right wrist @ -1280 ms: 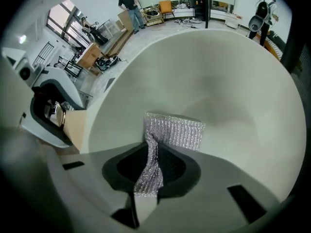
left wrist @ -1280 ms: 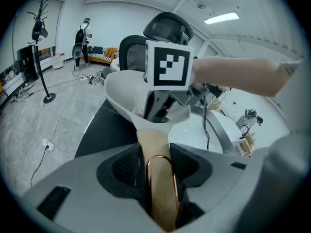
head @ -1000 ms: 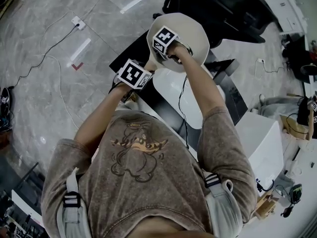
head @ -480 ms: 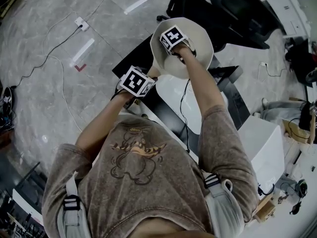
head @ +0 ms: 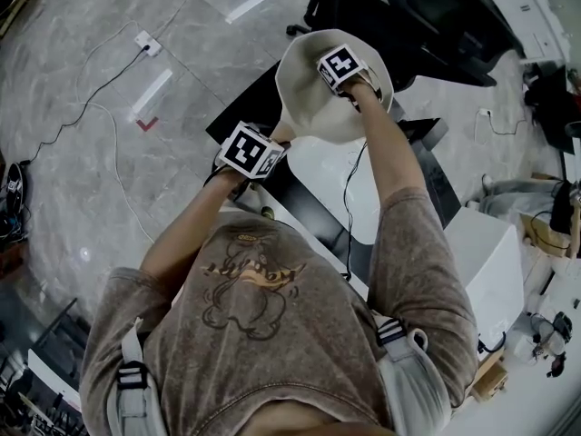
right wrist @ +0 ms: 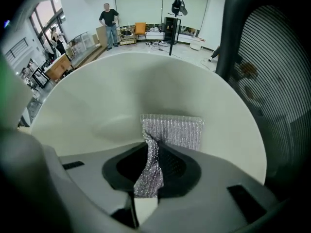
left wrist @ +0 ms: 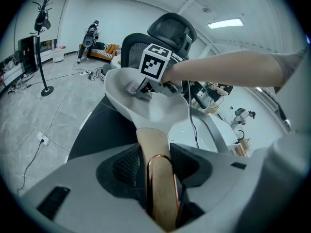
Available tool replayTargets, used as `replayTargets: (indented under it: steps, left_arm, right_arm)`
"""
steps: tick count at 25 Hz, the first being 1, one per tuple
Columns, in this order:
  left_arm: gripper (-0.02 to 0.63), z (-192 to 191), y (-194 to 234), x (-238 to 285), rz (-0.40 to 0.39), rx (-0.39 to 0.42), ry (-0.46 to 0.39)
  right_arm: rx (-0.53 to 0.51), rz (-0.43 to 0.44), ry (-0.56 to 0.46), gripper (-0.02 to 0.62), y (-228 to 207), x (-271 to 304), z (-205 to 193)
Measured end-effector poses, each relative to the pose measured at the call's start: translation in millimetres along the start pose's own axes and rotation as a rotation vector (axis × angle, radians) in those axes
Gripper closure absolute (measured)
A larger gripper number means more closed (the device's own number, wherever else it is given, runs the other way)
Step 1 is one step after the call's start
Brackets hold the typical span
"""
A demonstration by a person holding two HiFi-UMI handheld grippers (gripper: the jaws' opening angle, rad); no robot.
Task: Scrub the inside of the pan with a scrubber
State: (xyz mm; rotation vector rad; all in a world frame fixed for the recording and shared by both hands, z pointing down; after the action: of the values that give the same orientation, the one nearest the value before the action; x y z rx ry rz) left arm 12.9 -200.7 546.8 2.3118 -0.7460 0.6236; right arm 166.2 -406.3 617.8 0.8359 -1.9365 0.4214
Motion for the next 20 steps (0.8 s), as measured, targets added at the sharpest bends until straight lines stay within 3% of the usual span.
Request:
replayTargets:
  steps: [12,16,20]
  left_arm:
    - [0.403,-2,1,0,-0.01,-0.001,0.018]
    - [0.402,-1,2,0,-0.014,0.002,0.03]
    - [0.402,-1,2,2,-0.011,0.001,0.031]
  right_arm:
    - [0.095,0.034,0.127,0.512,9,-23,-39]
    - [0.103,0.109,0.177,0.512,33,-30,-49]
    - [0.156,0.188,0.148,0.512,60,-33,-52]
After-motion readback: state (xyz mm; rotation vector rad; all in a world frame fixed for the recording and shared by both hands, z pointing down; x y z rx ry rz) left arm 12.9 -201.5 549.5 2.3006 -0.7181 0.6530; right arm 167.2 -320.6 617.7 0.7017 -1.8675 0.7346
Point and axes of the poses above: the fingertips, and each gripper's own axes: x forward along the fingers, y to its left, z out of its top, the point moved 5 cm from there along -x, backward along the fingers, and after that the axes turned 15 degrees about -y, right-handed, at the moved point
